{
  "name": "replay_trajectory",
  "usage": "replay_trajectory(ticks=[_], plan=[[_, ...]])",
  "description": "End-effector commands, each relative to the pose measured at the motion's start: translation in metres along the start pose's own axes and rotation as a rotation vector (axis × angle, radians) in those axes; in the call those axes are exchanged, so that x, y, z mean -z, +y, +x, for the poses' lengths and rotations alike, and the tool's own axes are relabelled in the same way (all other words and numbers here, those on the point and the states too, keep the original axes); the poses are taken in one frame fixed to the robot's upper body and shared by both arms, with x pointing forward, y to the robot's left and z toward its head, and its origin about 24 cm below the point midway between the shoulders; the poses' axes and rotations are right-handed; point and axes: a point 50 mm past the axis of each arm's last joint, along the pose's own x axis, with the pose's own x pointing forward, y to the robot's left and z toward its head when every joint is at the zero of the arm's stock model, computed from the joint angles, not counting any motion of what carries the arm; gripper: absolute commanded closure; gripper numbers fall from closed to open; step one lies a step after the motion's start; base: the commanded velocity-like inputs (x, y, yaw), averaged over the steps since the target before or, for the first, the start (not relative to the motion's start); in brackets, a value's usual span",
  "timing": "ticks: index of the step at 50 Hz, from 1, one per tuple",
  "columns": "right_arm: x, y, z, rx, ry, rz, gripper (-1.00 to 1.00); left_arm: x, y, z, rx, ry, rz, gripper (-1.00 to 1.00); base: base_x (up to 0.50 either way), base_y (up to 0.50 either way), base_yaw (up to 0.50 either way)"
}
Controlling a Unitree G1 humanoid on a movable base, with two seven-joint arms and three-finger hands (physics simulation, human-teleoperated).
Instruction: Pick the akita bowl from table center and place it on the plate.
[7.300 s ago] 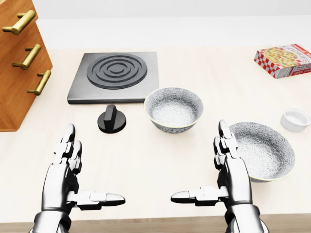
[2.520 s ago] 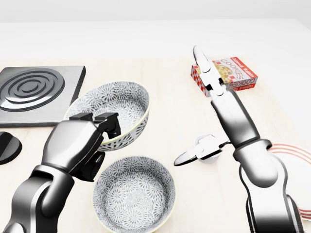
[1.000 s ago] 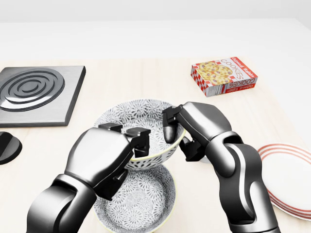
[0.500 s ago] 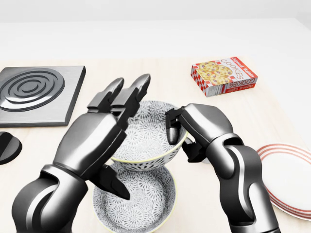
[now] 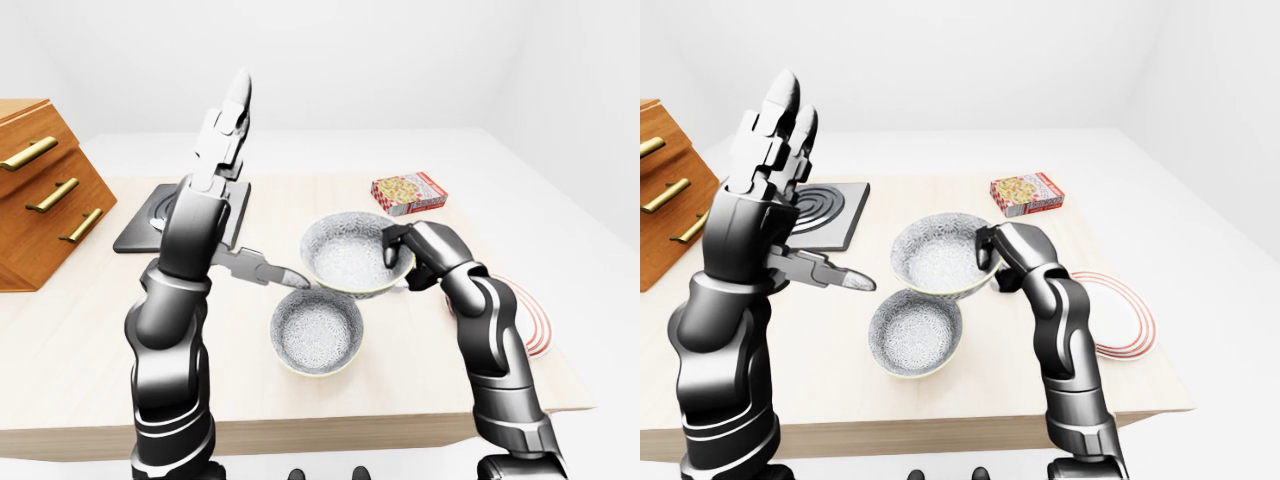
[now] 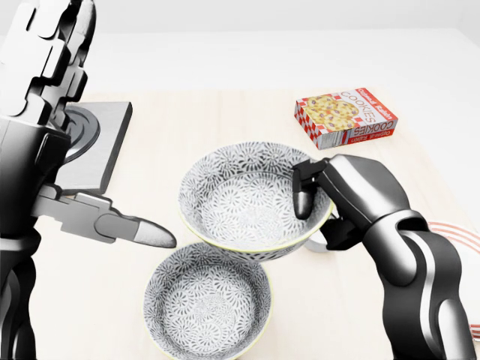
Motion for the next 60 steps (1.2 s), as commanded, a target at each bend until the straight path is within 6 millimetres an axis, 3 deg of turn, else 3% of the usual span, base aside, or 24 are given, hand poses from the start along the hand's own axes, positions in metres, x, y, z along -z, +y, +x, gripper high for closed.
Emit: replay_trajectory(ticks=[1, 12, 23, 34, 47, 60], plan=[[0.018, -0.022, -0.031, 0.08, -0.009, 0.074, 1.0, 0.017, 0.006, -0.007, -0.05, 0.06, -0.073, -1.0, 0.0, 0.0, 0.0], [0.051, -0.038, -0.08, 0.147, 0.12, 0.069, 1.0, 0.024, -0.003, -0.007, -0.039, 0.098, -0.068, -1.0, 0.0, 0.0, 0.0], [0.079, -0.041, -0.107, 0.187, 0.238, 0.107, 1.0, 0.023, -0.007, -0.009, -0.022, 0.103, -0.06, -1.0, 0.0, 0.0, 0.0], [0.12, -0.043, -0.142, 0.229, 0.36, 0.118, 1.0, 0.024, -0.006, -0.008, -0.025, 0.107, -0.061, -1.0, 0.0, 0.0, 0.0], [0.149, -0.044, -0.141, 0.257, 0.439, 0.109, 1.0, 0.025, -0.007, -0.007, -0.023, 0.107, -0.066, -1.0, 0.0, 0.0, 0.0], [0.165, -0.04, -0.123, 0.27, 0.504, 0.077, 1.0, 0.021, -0.005, -0.005, -0.02, 0.089, -0.058, -1.0, 0.0, 0.0, 0.0]])
